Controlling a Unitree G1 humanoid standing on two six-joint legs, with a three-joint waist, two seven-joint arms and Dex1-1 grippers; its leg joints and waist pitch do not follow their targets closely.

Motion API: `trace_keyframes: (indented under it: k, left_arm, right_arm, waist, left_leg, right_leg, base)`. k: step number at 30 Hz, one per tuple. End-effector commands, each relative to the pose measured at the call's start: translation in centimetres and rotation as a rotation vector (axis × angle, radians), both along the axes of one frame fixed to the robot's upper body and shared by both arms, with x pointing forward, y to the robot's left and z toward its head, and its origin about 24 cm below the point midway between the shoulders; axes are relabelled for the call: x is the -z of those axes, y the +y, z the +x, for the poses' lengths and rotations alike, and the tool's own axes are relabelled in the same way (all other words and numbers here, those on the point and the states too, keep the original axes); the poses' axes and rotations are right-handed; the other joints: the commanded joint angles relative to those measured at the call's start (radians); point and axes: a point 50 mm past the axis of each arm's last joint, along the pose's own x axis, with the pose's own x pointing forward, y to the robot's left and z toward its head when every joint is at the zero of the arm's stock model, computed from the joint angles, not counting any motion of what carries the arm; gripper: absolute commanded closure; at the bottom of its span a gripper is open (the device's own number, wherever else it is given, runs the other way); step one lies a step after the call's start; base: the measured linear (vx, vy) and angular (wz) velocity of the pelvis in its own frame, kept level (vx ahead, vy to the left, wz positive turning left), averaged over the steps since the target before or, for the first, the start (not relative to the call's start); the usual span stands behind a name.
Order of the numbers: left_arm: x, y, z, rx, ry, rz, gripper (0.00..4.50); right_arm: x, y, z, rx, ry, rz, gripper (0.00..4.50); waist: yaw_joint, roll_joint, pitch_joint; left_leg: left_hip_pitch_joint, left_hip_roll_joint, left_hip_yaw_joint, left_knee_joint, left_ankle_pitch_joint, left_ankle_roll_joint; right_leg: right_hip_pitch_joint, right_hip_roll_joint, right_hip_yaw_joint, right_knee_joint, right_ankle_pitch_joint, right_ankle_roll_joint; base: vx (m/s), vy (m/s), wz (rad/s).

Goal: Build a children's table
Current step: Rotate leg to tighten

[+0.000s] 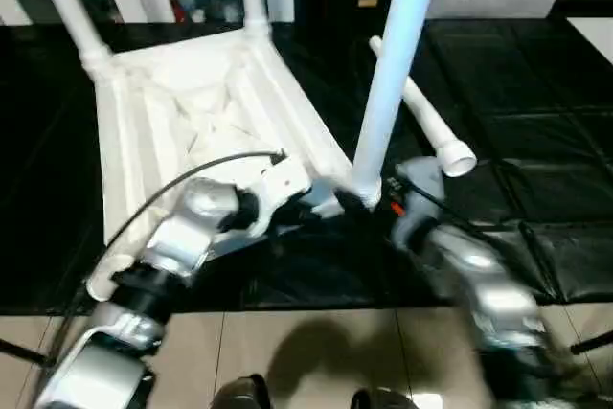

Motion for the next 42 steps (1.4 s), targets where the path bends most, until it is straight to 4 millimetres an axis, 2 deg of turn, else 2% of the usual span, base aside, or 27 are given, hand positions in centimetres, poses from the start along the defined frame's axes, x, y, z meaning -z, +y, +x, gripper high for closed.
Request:
trace_keyframes:
  k: [1, 3, 4, 8, 9, 14, 17, 19, 20, 24, 25, 31, 36, 39, 40, 42]
  left_arm:
    - [0.7, -0.3, -1.0, 0.142, 0.024, 0.018, 4.50]
    - [0.6, 0.5, -1.3, 0.207, 0.060, 0.019, 4.50]
    - [0.6, 0.5, -1.3, 0.207, 0.060, 0.019, 4.50]
    - [0.6, 1.6, -1.2, 0.261, 0.084, 0.065, 4.50]
    - [0.7, 1.8, -1.2, 0.270, 0.088, 0.070, 4.50]
    - [0.5, 2.0, -1.3, 0.326, 0.105, 0.085, 4.50]
    - [0.4, 2.2, -1.4, 0.359, 0.111, 0.103, 4.50]
    - [0.4, 2.2, -1.3, 0.368, 0.109, 0.105, 4.50]
    - [0.4, 2.2, -1.3, 0.372, 0.109, 0.106, 4.50]
    - [0.5, 2.2, -1.3, 0.375, 0.108, 0.108, 4.50]
    - [0.5, 2.2, -1.3, 0.375, 0.108, 0.110, 4.50]
    - [0.6, 2.5, -1.3, 0.376, 0.106, 0.119, 4.50]
    - [0.6, 2.6, -1.2, 0.368, 0.106, 0.118, 4.50]
    - [0.6, 2.4, -1.1, 0.333, 0.113, 0.081, 4.50]
    - [0.2, 1.8, -1.0, 0.285, 0.113, 0.024, 4.50]
    - [0.1, 1.6, -1.0, 0.275, 0.113, 0.013, 4.50]
  right_arm:
    - [-0.6, 0.7, -1.0, -0.196, -0.030, -0.001, 0.06]
    - [-1.2, -0.8, -1.1, -0.290, -0.060, -0.065, 0.06]
    - [-1.2, -0.8, -1.1, -0.290, -0.060, -0.065, 0.06]
    - [-2.2, -1.8, -1.0, -0.428, -0.065, -0.055, 0.06]
    - [-2.4, -1.9, -0.9, -0.450, -0.066, -0.055, 0.06]
    - [-2.4, -2.1, -0.7, -0.556, -0.056, -0.099, 0.51]
    - [-1.8, -2.0, -0.4, -0.621, -0.042, -0.161, 0.77]
    - [-1.7, -1.8, -0.2, -0.649, -0.037, -0.172, 0.83]
    - [-1.6, -1.7, -0.1, -0.662, -0.036, -0.175, 1.06]
    - [-1.4, -1.2, 0.1, -0.679, -0.044, -0.187, 1.25]
    - [-1.3, -1.1, 0.1, -0.683, -0.043, -0.186, 1.43]
    - [-1.0, -0.7, 0.3, -0.720, -0.038, -0.205, 1.90]
    - [-0.7, -0.4, 0.2, -0.737, -0.025, -0.200, 1.96]
    - [-0.4, 0.0, -0.4, -0.728, 0.006, -0.140, 1.97]
    - [-0.2, 0.8, -0.9, -0.661, 0.051, -0.068, 1.98]
    - [-0.2, 1.0, -1.1, -0.647, 0.059, -0.056, 1.98]
  waist:
    - [0.006, -0.006, -0.073]
    - [0.012, -0.008, -0.071]
    - [0.017, -0.005, -0.071]
    - [0.025, -0.004, -0.073]
    - [0.027, -0.007, -0.073]
    - [0.031, -0.008, -0.074]
    - [0.035, -0.016, -0.078]
    - [0.039, -0.014, -0.078]
    - [0.040, -0.016, -0.078]
    - [0.042, -0.016, -0.079]
    - [0.042, -0.017, -0.079]
    - [0.041, -0.017, -0.078]
    - [0.041, -0.015, -0.077]
    - [0.042, -0.015, -0.075]
    - [0.044, -0.014, -0.072]
    - [0.043, -0.014, -0.073]
  left_leg:
    - [0.013, 0.063, -0.023, -0.046, -0.169, 0.083]
    - [0.017, 0.066, -0.022, -0.046, -0.194, 0.078]
    - [0.019, 0.068, -0.020, -0.046, -0.204, 0.075]
    - [0.022, 0.071, -0.022, -0.045, -0.210, 0.072]
    - [0.021, 0.070, -0.021, -0.044, -0.208, 0.076]
    - [0.020, 0.071, -0.021, -0.041, -0.207, 0.072]
    - [0.017, 0.069, -0.019, -0.037, -0.170, 0.086]
    - [0.020, 0.070, -0.018, -0.034, -0.162, 0.093]
    - [0.020, 0.070, -0.018, -0.034, -0.162, 0.096]
    - [0.020, 0.072, -0.019, -0.034, -0.160, 0.099]
    - [0.019, 0.071, -0.019, -0.033, -0.160, 0.099]
    - [0.019, 0.071, -0.020, -0.034, -0.170, 0.093]
    - [0.019, 0.071, -0.020, -0.035, -0.180, 0.090]
    - [0.021, 0.072, -0.020, -0.036, -0.181, 0.094]
    - [0.023, 0.074, -0.021, -0.039, -0.177, 0.096]
    - [0.019, 0.074, -0.022, -0.040, -0.179, 0.094]
  right_leg:
    - [0.048, -0.081, 0.054, -0.071, -0.024, -0.236]
    - [0.047, -0.083, 0.054, -0.074, -0.081, -0.239]
    - [0.043, -0.082, 0.055, -0.073, -0.098, -0.242]
    - [0.042, -0.084, 0.054, -0.070, -0.094, -0.257]
    - [0.045, -0.083, 0.053, -0.069, -0.096, -0.259]
    - [0.042, -0.086, 0.052, -0.068, -0.107, -0.265]
    - [0.043, -0.085, 0.050, -0.061, -0.060, -0.277]
    - [0.041, -0.083, 0.050, -0.058, -0.049, -0.282]
    - [0.041, -0.084, 0.049, -0.057, -0.049, -0.283]
    - [0.041, -0.084, 0.049, -0.055, -0.049, -0.285]
    - [0.040, -0.085, 0.049, -0.055, -0.050, -0.286]
    - [0.042, -0.084, 0.049, -0.056, -0.067, -0.282]
    - [0.042, -0.084, 0.049, -0.057, -0.070, -0.282]
    - [0.040, -0.083, 0.049, -0.056, -0.064, -0.285]
    - [0.039, -0.081, 0.050, -0.058, -0.062, -0.285]
    - [0.040, -0.084, 0.049, -0.056, -0.068, -0.285]
  base:
    - [0.000, 0.000, 0.00]
    - [0.000, 0.000, 0.00]
    - [0.000, 0.000, 0.00]
    - [0.000, 0.000, 0.00]
    - [0.000, 0.000, 0.00]
    - [0.000, 0.000, 0.00]
    - [0.000, 0.000, 0.00]
    - [0.000, 0.000, 0.00]
    - [0.000, 0.000, 0.00]
    - [0.000, 0.000, 0.00]
    - [0.000, 0.000, 0.00]
    - [0.000, 0.000, 0.00]
    - [0.000, 0.000, 0.00]
    - [0.000, 0.000, 0.00]
    - [0.000, 0.000, 0.00]
    - [0.000, 0.000, 0.00]
